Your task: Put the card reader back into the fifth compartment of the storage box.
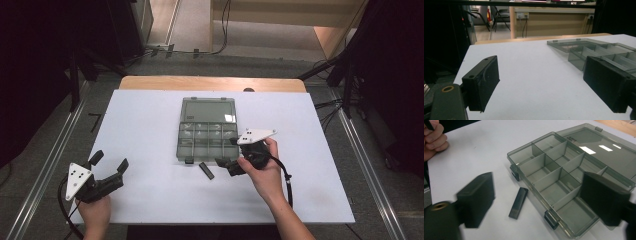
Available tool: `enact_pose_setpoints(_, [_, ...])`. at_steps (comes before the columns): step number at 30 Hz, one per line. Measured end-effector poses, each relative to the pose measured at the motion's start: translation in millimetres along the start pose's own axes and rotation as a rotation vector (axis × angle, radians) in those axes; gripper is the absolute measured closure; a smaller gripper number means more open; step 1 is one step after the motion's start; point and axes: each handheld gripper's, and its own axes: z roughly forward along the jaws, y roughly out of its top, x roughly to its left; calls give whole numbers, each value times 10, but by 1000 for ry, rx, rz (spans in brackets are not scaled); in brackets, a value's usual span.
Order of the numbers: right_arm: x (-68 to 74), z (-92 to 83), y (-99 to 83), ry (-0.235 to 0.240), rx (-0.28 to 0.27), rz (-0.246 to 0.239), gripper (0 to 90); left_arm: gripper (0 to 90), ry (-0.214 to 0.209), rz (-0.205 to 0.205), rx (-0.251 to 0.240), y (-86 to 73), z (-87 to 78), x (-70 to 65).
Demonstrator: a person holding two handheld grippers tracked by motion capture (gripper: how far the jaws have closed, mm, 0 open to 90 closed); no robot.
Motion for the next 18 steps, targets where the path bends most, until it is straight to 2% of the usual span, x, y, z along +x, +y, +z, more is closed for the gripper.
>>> enact_pose_setpoints(9, [88,98,14,40,25,-11,137,135,-2,0,0,-2,-6,-2])
enact_pose_setpoints(13, [127,173,7,64,38,-2,226,135,-2,-1,-4,-2,-10,-2])
enact_pose_setpoints(18, [207,291,-24,40,74,-13,316,135,-4,-1,-4,-2,-13,-2])
